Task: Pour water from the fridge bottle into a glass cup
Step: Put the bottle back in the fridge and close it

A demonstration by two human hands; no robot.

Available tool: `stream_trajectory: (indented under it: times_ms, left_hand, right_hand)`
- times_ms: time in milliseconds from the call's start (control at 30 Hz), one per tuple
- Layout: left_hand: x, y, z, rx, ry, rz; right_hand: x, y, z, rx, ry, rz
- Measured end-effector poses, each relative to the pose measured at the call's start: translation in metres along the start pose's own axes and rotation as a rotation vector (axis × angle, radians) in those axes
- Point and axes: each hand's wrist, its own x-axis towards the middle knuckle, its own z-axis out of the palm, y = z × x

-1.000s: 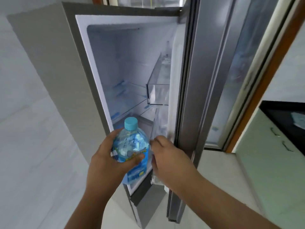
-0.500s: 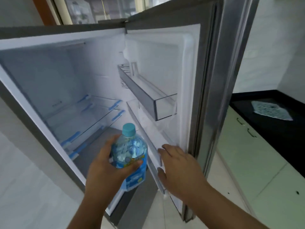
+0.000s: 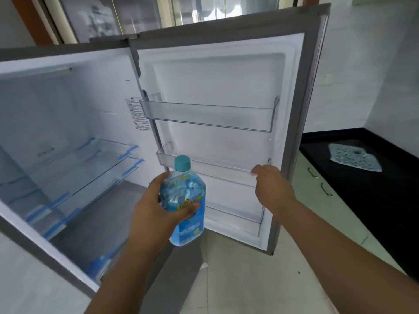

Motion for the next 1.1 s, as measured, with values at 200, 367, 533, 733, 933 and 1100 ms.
stream_trajectory:
  times_ms: [200, 367, 533, 733, 933, 1100]
  left_hand:
    - [0.006, 0.015, 0.023, -0.039, 0.051, -0.007]
    - [0.001, -0.005, 0.014, 0.180, 0.034, -0.021]
    - [-0.005, -0.056, -0.008, 0.285, 0.038, -0.113]
    - [0.019, -0.126, -0.059, 0.310, -0.023, -0.172]
    - [0.070, -0.204, -0.104, 0.242, -0.033, -0.299]
    - [0.084, -0.260, -0.103, 0.425, 0.139, -0.418]
  right_hand:
    - [0.006, -0.008, -0.020, -0.119, 0.193, -0.111]
    - [-0.012, -0.072, -0.007, 0.691, -0.294, -0.269]
    - [-0.009, -0.128, 0.041, 0.764, -0.673, -0.352]
    - [0.008, -0.188, 0.121, 0.762, -0.836, -0.353]
    - [0.037, -0.248, 0.197, 0.826, -0.808, -0.076]
    - [0.054, -0.282, 0.258, 0.875, -0.743, 0.249]
